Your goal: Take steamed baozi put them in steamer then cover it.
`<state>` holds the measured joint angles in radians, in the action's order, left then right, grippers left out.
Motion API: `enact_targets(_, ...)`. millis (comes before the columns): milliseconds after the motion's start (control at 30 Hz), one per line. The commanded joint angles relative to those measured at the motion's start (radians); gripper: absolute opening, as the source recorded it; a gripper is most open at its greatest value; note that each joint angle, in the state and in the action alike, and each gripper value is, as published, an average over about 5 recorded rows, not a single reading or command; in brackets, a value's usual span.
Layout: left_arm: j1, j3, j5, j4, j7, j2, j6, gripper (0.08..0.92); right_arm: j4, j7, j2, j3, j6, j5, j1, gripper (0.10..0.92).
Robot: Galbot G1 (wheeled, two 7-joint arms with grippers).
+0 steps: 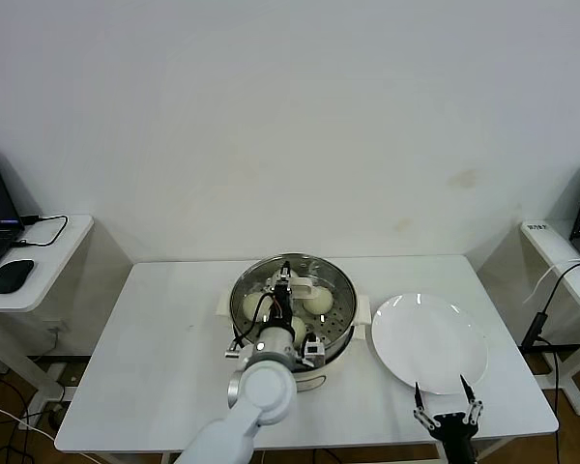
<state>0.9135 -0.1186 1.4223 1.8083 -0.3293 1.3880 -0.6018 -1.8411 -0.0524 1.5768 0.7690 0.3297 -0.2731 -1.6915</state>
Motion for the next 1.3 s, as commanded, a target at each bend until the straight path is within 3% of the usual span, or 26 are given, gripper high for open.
enact_targets(33, 0.052, 0.001, -0.060, 0.097, 0.029, -0.042, -0.001, 0.392, 0.000, 0.000, 0.000, -0.006, 0.000, -0.004, -0.002, 0.823)
enact_targets(300, 0.208, 0.033, -0.220, 0.302, 0.096, -0.149, 0.003, 0.617, 0.000, 0.000, -0.009, -0.006, 0.004, -0.001, -0.010, 0.823)
enact_targets(533, 0.377, 0.151, -0.436, 0.488, 0.188, -0.179, 0.030, 0.800, -0.002, -0.007, -0.041, -0.005, 0.008, 0.037, -0.024, 0.823)
enact_targets(667, 0.535, 0.337, -0.758, 0.547, 0.345, -0.205, 0.124, 0.821, -0.011, -0.012, -0.053, -0.006, 0.003, 0.071, -0.024, 0.823)
enact_targets(833, 0.703, 0.647, -1.297, 0.509, 0.524, -0.207, 0.440, 0.823, -0.018, -0.018, -0.058, -0.010, -0.001, 0.094, -0.026, 0.823)
enact_targets(1000, 0.816, 0.756, -1.516, 0.457, 0.564, -0.178, 0.568, 0.823, -0.022, -0.036, -0.075, -0.024, -0.007, 0.136, -0.041, 0.823)
enact_targets(1300, 0.937, 0.739, -1.708, 0.403, 0.566, -0.140, 0.653, 0.823, -0.064, -0.094, -0.159, -0.033, -0.076, 0.272, -0.101, 0.823)
